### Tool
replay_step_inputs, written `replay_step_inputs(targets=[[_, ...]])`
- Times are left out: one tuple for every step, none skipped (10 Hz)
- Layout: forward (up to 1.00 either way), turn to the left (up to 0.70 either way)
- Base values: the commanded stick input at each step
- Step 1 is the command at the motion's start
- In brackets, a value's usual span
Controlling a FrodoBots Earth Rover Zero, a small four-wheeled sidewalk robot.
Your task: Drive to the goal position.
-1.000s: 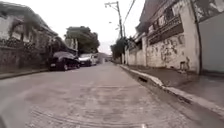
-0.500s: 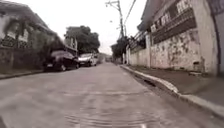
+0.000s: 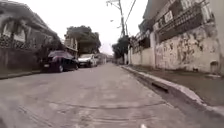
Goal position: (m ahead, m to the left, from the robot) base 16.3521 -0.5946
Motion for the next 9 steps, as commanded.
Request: replay_step_inputs(targets=[[1.0, 0.0], [1.0, 0.0], [1.0, 0.0], [1.0, 0.0], [1.0, 0.0], [1.0, 0.0], [1.0, 0.0], [1.0, 0.0], [1.0, 0.0]])
